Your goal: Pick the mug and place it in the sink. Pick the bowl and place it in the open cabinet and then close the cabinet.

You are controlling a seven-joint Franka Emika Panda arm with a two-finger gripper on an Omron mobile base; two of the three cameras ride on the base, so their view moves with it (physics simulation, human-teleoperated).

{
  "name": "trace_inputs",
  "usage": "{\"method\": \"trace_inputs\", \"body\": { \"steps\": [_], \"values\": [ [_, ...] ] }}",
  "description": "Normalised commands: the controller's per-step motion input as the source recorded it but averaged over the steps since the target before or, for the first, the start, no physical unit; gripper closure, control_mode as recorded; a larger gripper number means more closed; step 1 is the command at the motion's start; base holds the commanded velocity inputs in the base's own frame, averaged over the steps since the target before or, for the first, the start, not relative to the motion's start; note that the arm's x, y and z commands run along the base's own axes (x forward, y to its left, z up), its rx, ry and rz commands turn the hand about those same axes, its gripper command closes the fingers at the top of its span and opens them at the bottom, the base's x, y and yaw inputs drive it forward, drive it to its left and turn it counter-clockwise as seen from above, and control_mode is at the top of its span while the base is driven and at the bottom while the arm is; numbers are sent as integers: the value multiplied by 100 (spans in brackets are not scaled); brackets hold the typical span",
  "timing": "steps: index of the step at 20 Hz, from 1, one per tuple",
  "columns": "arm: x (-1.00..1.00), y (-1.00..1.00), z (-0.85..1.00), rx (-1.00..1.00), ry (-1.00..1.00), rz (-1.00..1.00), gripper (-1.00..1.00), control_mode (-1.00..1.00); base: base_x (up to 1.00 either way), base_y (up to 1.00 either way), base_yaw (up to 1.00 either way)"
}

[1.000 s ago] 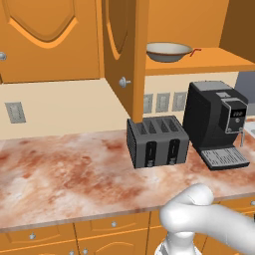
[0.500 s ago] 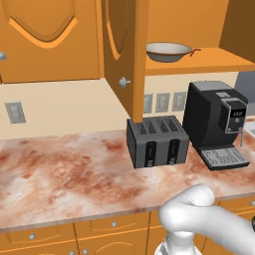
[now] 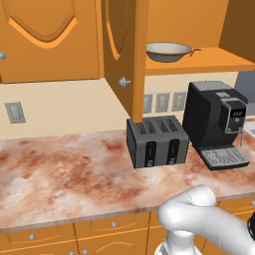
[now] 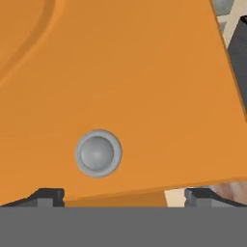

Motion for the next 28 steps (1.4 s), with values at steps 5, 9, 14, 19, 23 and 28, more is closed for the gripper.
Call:
{"method": "trace_inputs", "body": {
  "steps": [5,9,14,19,23,28],
  "values": [
    [63,44,0,0,8,7,-100,-100,0,0,0],
    [71,47,0,0,6,5,-100,-100,0,0,0],
    [75,53,-4,0,4,3,-100,-100,0,0,0],
    [52,84,-52,0,-12,-3,-100,-100,0,0,0],
    [59,71,-75,0,-14,-10,-100,-100,0,0,0],
    [93,43,-18,0,-10,-13,-100,-100,0,0,0]
  ]
}}
